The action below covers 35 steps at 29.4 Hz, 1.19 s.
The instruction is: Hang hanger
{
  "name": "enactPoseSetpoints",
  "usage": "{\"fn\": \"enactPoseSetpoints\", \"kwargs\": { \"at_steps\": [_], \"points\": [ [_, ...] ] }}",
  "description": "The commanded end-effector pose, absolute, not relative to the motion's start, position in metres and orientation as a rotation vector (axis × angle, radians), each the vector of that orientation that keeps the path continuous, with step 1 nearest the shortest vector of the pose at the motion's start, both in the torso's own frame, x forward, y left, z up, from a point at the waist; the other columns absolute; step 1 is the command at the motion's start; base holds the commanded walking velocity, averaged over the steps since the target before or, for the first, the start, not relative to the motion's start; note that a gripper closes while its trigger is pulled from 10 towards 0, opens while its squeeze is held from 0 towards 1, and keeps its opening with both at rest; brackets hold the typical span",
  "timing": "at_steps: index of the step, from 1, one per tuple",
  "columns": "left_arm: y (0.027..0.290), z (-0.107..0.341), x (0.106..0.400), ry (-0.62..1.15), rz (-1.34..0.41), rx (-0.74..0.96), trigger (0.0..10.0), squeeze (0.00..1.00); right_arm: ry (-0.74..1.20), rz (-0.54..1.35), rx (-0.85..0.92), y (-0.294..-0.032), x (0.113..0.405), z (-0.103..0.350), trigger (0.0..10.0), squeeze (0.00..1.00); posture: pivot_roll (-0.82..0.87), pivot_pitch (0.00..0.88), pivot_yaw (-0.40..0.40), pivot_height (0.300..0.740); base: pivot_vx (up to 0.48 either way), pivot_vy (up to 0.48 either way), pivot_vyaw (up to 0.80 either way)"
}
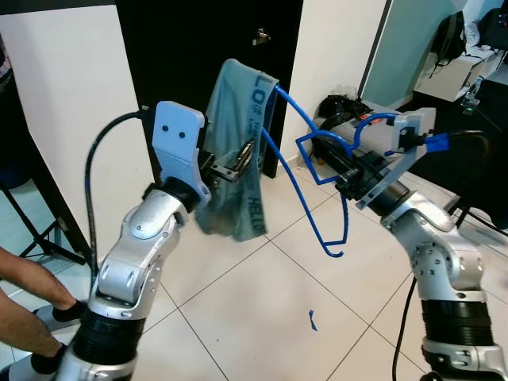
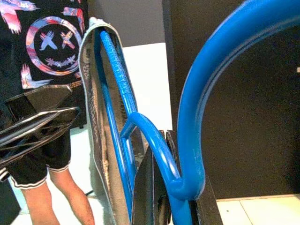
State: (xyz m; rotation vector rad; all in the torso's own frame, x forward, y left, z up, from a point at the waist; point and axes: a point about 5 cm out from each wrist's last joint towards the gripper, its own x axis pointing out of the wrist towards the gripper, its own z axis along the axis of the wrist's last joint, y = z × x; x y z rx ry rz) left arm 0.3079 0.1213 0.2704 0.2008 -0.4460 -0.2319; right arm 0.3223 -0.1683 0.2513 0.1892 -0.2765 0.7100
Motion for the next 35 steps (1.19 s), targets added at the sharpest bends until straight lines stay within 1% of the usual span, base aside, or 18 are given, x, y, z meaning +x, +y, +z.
{"fn": "enactPoseSetpoints", "kwargs": {
  "at_steps": [1, 3, 8, 10, 12, 14, 18, 22, 28, 30, 32, 35],
  "points": [
    [0.131, 0.274, 0.312, -0.454, -0.12, 0.299, 10.0, 0.0, -0.286, 0.716, 0.186, -0.165, 0.324, 0.253, 10.0, 0.0, 0.02, 0.0, -0.047, 0.74, 0.0, 0.0, 0.0],
    [0.133, 0.276, 0.313, -0.456, -0.098, 0.301, 10.0, 0.0, -0.285, 0.717, 0.187, -0.164, 0.324, 0.253, 10.0, 0.0, 0.02, 0.0, -0.048, 0.74, 0.0, 0.0, 0.0],
    [0.13, 0.282, 0.312, -0.477, -0.102, 0.221, 10.0, 0.0, -0.275, 0.721, 0.187, -0.161, 0.324, 0.249, 10.0, 0.0, 0.02, 0.0, -0.05, 0.74, 0.0, 0.0, 0.0],
    [0.121, 0.284, 0.309, -0.49, -0.14, 0.173, 10.0, 0.0, -0.269, 0.715, 0.187, -0.16, 0.325, 0.247, 10.0, 0.0, 0.02, 0.0, -0.049, 0.74, 0.0, 0.0, 0.0],
    [0.121, 0.284, 0.309, -0.49, -0.14, 0.173, 10.0, 0.0, -0.269, 0.715, 0.187, -0.16, 0.325, 0.247, 10.0, 0.0, 0.02, 0.0, -0.049, 0.74, 0.0, 0.0, 0.0],
    [0.11, 0.283, 0.307, -0.484, -0.177, 0.124, 10.0, 0.0, -0.263, 0.705, 0.186, -0.159, 0.327, 0.245, 10.0, 0.0, 0.02, 0.0, -0.048, 0.74, 0.0, 0.0, 0.0],
    [0.101, 0.28, 0.305, -0.47, -0.206, 0.089, 10.0, 0.0, -0.256, 0.696, 0.187, -0.155, 0.33, 0.243, 10.0, 0.0, 0.02, 0.0, -0.047, 0.74, 0.0, 0.0, 0.0],
    [0.094, 0.278, 0.305, -0.463, -0.221, 0.083, 10.0, 0.0, -0.255, 0.683, 0.198, -0.15, 0.334, 0.242, 10.0, 0.0, 0.02, 0.0, -0.048, 0.74, 0.0, 0.0, 0.0],
    [0.092, 0.277, 0.306, -0.458, -0.224, 0.089, 10.0, 0.0, -0.252, 0.695, 0.205, -0.143, 0.336, 0.241, 10.0, 0.0, 0.02, 0.0, -0.053, 0.74, 0.0, 0.0, 0.0],
    [0.092, 0.278, 0.309, -0.463, -0.214, 0.092, 10.0, 0.0, -0.245, 0.717, 0.207, -0.136, 0.334, 0.239, 10.0, 0.0, 0.02, 0.0, -0.055, 0.74, 0.0, 0.0, 0.0],
    [0.092, 0.278, 0.309, -0.463, -0.214, 0.092, 10.0, 0.0, -0.245, 0.717, 0.207, -0.136, 0.334, 0.239, 10.0, 0.0, 0.02, 0.0, -0.055, 0.74, 0.0, 0.0, 0.0],
    [0.09, 0.288, 0.315, -0.479, -0.192, 0.083, 10.0, 0.0, -0.232, 0.749, 0.207, -0.126, 0.332, 0.234, 10.0, 0.0, 0.02, 0.0, -0.054, 0.74, 0.0, 0.0, 0.0]
  ]
}}
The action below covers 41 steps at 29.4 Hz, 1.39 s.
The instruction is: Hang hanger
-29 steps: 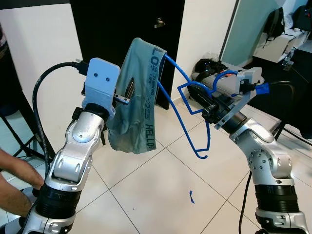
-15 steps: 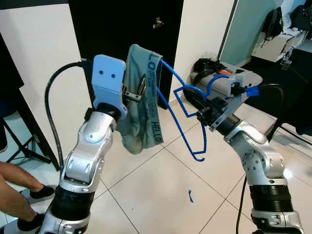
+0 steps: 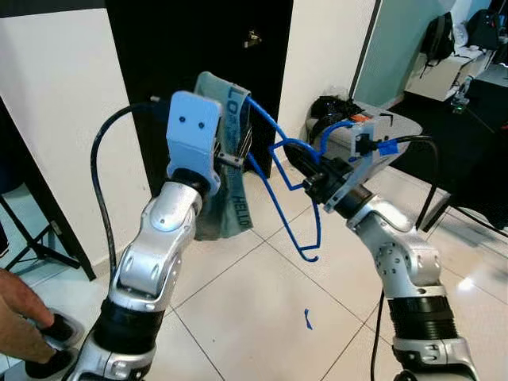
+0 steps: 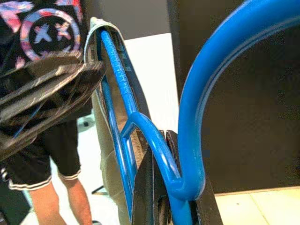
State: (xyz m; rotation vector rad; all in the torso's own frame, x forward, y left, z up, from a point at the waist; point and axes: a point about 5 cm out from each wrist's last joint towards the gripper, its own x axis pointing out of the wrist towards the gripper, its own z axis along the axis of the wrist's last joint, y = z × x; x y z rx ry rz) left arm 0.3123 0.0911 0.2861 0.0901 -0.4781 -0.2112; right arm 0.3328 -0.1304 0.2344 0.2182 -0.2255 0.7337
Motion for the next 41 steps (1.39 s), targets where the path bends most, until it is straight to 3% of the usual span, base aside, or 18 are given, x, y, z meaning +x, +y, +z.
{"fn": "enactPoseSetpoints", "kwargs": {
  "at_steps": [1, 7, 8, 9, 10, 35, 39, 41],
  "points": [
    [0.09, 0.29, 0.317, -0.482, -0.187, 0.081, 10.0, 0.0, -0.231, 0.755, 0.208, -0.124, 0.332, 0.233, 10.0, 0.0, 0.02, 0.0, -0.053, 0.74, 0.0, 0.0, 0.0],
    [0.09, 0.291, 0.319, -0.481, -0.172, 0.085, 9.7, 0.0, -0.231, 0.767, 0.212, -0.12, 0.331, 0.233, 10.0, 0.0, 0.01, 0.0, -0.05, 0.74, 0.0, 0.0, 0.0],
    [0.09, 0.291, 0.319, -0.482, -0.167, 0.095, 3.3, 0.0, -0.231, 0.77, 0.212, -0.119, 0.33, 0.233, 10.0, 0.0, 0.01, 0.0, -0.049, 0.74, 0.0, 0.0, 0.0],
    [0.09, 0.291, 0.319, -0.482, -0.167, 0.095, 3.3, 0.0, -0.231, 0.77, 0.212, -0.119, 0.33, 0.233, 10.0, 0.0, 0.01, 0.0, -0.049, 0.74, 0.0, 0.0, 0.0],
    [0.09, 0.291, 0.319, -0.48, -0.165, 0.107, 0.0, 0.0, -0.232, 0.77, 0.211, -0.119, 0.33, 0.233, 10.0, 0.0, 0.01, 0.0, -0.049, 0.74, 0.0, 0.0, 0.0],
    [0.09, 0.288, 0.32, -0.496, -0.183, 0.245, 0.0, 0.0, -0.236, 0.763, 0.198, -0.122, 0.33, 0.236, 10.0, 0.0, 0.01, 0.0, -0.054, 0.74, 0.0, 0.0, 0.0],
    [0.08, 0.298, 0.314, -0.567, -0.275, 0.23, 0.0, 0.0, -0.189, 0.723, 0.153, -0.122, 0.335, 0.228, 10.0, 0.0, 0.02, 0.0, -0.055, 0.74, 0.0, 0.0, 0.0],
    [0.065, 0.299, 0.307, -0.576, -0.42, 0.171, 0.0, 0.0, -0.168, 0.689, 0.144, -0.125, 0.339, 0.224, 10.0, 0.0, 0.02, 0.0, -0.055, 0.74, 0.0, 0.0, 0.0]
  ]
}}
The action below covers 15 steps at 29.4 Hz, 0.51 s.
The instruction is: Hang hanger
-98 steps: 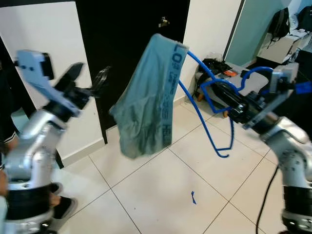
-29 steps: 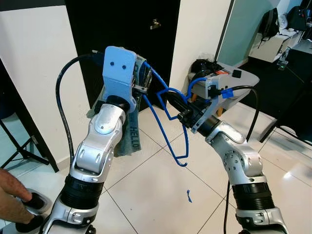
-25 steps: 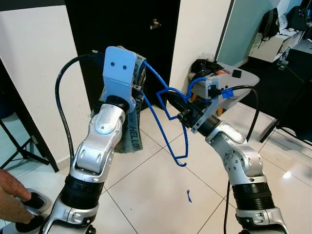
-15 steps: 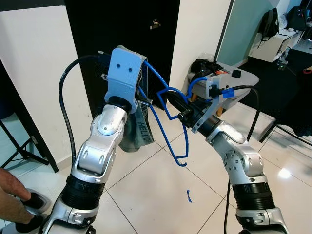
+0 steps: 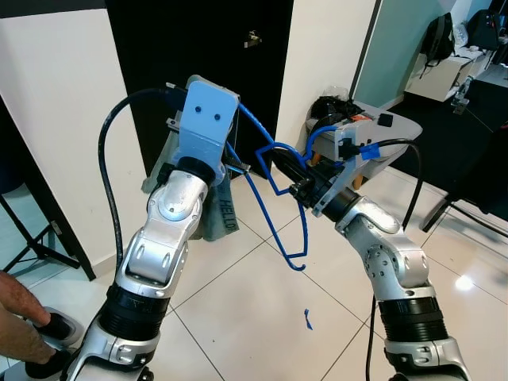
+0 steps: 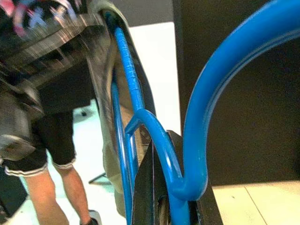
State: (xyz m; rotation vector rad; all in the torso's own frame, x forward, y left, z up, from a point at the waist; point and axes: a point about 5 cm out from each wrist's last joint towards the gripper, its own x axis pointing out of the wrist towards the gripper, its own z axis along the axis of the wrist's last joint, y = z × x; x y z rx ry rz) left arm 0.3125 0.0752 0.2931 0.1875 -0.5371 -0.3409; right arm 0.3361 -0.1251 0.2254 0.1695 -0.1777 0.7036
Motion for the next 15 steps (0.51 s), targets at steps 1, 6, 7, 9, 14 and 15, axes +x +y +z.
{"fn": "enactPoseSetpoints", "kwargs": {
  "at_steps": [1, 6, 7, 9, 14, 15],
  "points": [
    [0.059, 0.299, 0.302, -0.58, -0.486, 0.166, 0.0, 0.0, -0.162, 0.677, 0.142, -0.126, 0.34, 0.223, 10.0, 0.0, 0.02, 0.0, -0.055, 0.74, 0.0, 0.0, 0.0],
    [0.046, 0.292, 0.293, -0.55, -0.616, 0.148, 0.0, 0.0, -0.155, 0.66, 0.138, -0.128, 0.342, 0.223, 10.0, 0.0, 0.02, 0.0, -0.056, 0.74, 0.0, 0.0, 0.0],
    [0.043, 0.288, 0.291, -0.53, -0.648, 0.156, 0.0, 0.0, -0.155, 0.658, 0.137, -0.129, 0.342, 0.222, 10.0, 0.0, 0.02, 0.0, -0.055, 0.74, 0.0, 0.0, 0.0],
    [0.041, 0.284, 0.29, -0.509, -0.682, 0.167, 0.0, 0.0, -0.155, 0.657, 0.136, -0.129, 0.342, 0.222, 10.0, 0.0, 0.02, 0.0, -0.055, 0.74, 0.0, 0.0, 0.0],
    [0.036, 0.258, 0.288, -0.4, -0.757, 0.269, 1.6, 0.0, -0.158, 0.652, 0.135, -0.13, 0.342, 0.223, 10.0, 0.0, 0.02, 0.0, -0.054, 0.74, 0.0, 0.0, 0.0],
    [0.036, 0.258, 0.288, -0.4, -0.757, 0.269, 1.6, 0.0, -0.158, 0.652, 0.135, -0.13, 0.342, 0.223, 10.0, 0.0, 0.02, 0.0, -0.054, 0.74, 0.0, 0.0, 0.0]
  ]
}}
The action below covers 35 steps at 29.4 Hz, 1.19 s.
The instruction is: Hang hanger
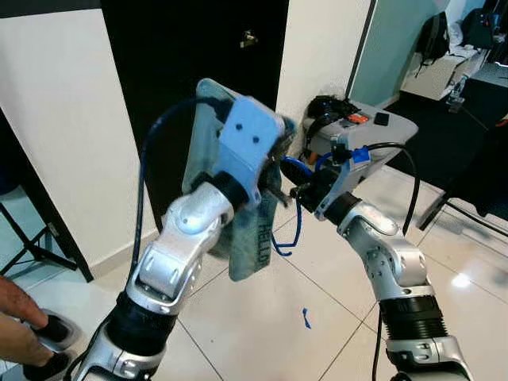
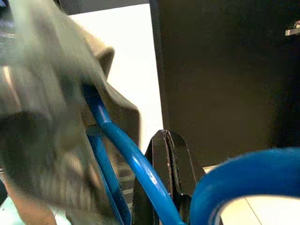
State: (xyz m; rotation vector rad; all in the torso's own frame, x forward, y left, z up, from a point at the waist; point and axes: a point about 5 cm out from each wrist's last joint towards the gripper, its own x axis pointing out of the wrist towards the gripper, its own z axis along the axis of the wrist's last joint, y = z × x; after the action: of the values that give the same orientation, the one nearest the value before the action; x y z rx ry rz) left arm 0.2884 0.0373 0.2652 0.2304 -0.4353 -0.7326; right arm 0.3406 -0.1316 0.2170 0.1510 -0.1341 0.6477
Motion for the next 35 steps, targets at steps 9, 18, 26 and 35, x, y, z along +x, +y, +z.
{"fn": "enactPoseSetpoints", "kwargs": {
  "at_steps": [9, 18, 26, 35],
  "points": [
    [0.057, 0.235, 0.307, -0.294, -0.626, 0.481, 10.0, 0.58, -0.16, 0.672, 0.126, -0.129, 0.34, 0.223, 10.0, 0.0, 0.01, 0.0, -0.051, 0.74, 0.0, 0.0, 0.0],
    [0.064, 0.252, 0.306, -0.334, -0.653, 0.34, 10.0, 1.0, -0.146, 0.689, 0.1, -0.132, 0.338, 0.22, 10.0, 0.0, 0.01, 0.0, -0.052, 0.74, 0.0, 0.0, 0.0],
    [0.079, 0.277, 0.28, -0.408, -0.968, 0.21, 10.0, 1.0, -0.131, 0.686, 0.042, -0.151, 0.336, 0.218, 10.0, 0.0, 0.02, 0.0, -0.053, 0.74, 0.0, 0.0, 0.0],
    [0.131, 0.297, 0.267, -0.366, -1.119, 0.481, 10.0, 0.59, -0.096, 0.802, -0.094, -0.179, 0.322, 0.218, 10.0, 0.0, 0.03, 0.0, -0.059, 0.74, 0.0, 0.0, 0.0]
  ]
}}
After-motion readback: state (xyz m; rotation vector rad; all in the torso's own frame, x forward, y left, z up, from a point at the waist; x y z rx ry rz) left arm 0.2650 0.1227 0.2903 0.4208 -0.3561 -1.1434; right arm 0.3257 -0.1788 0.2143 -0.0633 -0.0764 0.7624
